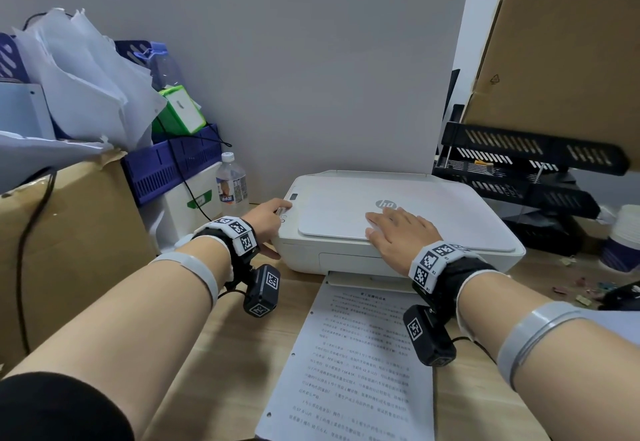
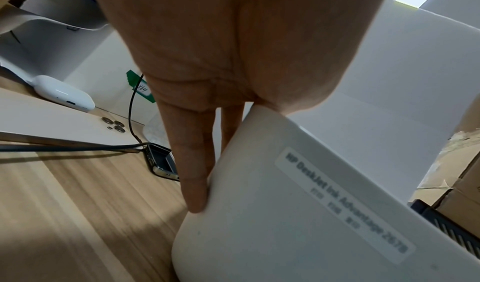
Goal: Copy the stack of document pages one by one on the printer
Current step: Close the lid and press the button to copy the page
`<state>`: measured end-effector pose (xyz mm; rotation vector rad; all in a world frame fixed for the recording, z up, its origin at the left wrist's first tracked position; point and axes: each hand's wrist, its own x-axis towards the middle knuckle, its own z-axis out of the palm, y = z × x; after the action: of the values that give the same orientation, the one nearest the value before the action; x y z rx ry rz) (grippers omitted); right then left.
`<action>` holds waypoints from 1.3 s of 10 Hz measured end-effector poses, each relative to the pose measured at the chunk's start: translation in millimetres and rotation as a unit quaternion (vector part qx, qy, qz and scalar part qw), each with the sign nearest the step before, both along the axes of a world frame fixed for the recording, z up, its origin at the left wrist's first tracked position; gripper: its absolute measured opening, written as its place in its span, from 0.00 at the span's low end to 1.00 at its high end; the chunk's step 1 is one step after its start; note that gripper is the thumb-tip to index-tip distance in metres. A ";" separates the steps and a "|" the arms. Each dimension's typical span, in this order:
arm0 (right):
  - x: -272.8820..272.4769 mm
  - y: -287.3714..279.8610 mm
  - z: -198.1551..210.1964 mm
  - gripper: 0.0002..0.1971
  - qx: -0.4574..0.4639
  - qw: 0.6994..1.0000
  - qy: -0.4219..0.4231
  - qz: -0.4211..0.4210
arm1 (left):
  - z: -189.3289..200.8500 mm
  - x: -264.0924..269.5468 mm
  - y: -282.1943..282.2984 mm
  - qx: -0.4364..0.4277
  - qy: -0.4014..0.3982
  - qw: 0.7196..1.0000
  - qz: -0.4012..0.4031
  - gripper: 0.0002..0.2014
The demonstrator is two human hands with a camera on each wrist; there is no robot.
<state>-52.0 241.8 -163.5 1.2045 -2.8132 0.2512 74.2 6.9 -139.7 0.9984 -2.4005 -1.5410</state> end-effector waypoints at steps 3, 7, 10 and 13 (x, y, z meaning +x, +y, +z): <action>1.4 0.0 2.1 0.26 0.005 1.000 -0.004 -0.001 | -1.2 -0.3 0.0 -0.005 -0.003 1.000 -0.001 0.33; 1.1 -1.5 1.9 0.26 0.008 1.000 0.002 0.000 | -3.8 0.3 -0.9 0.026 0.031 0.999 -0.014 0.26; -0.6 -1.2 0.2 0.26 0.007 1.000 0.004 0.001 | -3.2 1.5 1.8 0.012 0.035 0.999 -0.016 0.24; -1.1 -1.3 0.3 0.26 0.007 1.000 0.003 0.001 | -2.9 1.6 0.9 0.010 0.031 0.999 -0.018 0.24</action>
<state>-53.1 240.4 -163.3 1.2080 -2.8146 0.2271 75.8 7.7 -142.6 0.9022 -2.3797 -1.5866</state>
